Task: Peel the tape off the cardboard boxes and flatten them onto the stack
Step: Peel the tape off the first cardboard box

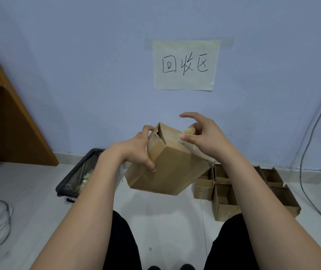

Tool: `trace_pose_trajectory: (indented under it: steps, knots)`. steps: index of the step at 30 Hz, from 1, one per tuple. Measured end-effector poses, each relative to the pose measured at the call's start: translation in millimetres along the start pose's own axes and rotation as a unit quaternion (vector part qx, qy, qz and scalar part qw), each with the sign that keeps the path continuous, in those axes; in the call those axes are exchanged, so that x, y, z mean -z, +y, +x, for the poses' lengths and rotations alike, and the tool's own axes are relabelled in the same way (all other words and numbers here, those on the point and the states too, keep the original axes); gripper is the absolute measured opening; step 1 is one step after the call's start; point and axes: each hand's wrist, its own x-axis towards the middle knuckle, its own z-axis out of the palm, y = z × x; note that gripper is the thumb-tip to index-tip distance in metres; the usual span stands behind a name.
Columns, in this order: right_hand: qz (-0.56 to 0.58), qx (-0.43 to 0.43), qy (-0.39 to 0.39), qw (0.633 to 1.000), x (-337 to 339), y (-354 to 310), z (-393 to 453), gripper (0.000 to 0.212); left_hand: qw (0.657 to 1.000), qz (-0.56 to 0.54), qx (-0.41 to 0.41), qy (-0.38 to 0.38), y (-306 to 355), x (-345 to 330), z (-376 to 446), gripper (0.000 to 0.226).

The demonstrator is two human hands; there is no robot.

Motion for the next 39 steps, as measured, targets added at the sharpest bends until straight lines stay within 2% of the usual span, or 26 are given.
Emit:
trace_pose_trajectory:
  steps: [4, 8, 9, 12, 17, 21, 24, 25, 30, 36, 39]
  knots:
    - [0.001, -0.037, -0.034, 0.999, 2, -2, -5, 0.013, 1.000, 0.009, 0.010, 0.006, -2, 1, 0, 0.124]
    - [0.003, -0.054, -0.100, 0.994, 3, -7, -8, 0.054, 0.999, 0.023, 0.026, 0.019, -6, 3, 0, 0.122]
    - [-0.002, -0.054, -0.113, 0.992, 3, -9, -9, 0.056, 0.999, 0.030, 0.028, 0.020, -6, 3, 0, 0.121]
    - [0.002, -0.067, -0.111, 0.992, 2, -8, -9, 0.035, 0.998, 0.041, 0.033, 0.020, -7, 3, 0, 0.120]
    - [0.052, -0.057, -0.051, 0.996, 4, -1, -5, 0.007, 0.995, 0.080, 0.049, 0.030, -8, 5, -1, 0.119]
    - [0.050, -0.045, -0.009, 0.998, 8, 0, -4, 0.025, 0.993, 0.097, 0.057, 0.034, -9, 6, -2, 0.119]
    - [0.088, -0.059, -0.017, 0.994, 5, 1, -3, 0.054, 0.994, 0.077, 0.060, 0.041, -7, 6, -2, 0.119]
    - [0.091, -0.062, -0.016, 0.994, 1, -1, -2, 0.055, 0.994, 0.075, 0.062, 0.045, -7, 6, -2, 0.119]
    - [0.097, -0.099, 0.028, 0.990, -22, -8, 13, 0.038, 0.992, 0.038, 0.083, 0.092, -10, 12, 0, 0.118]
    - [0.053, -0.105, -0.022, 0.993, -69, -6, 49, 0.015, 0.970, -0.021, 0.139, 0.199, -40, 29, 3, 0.118]
    - [0.032, -0.105, -0.052, 0.993, -105, -2, 74, 0.013, 0.953, -0.007, 0.190, 0.235, -64, 39, 4, 0.123]
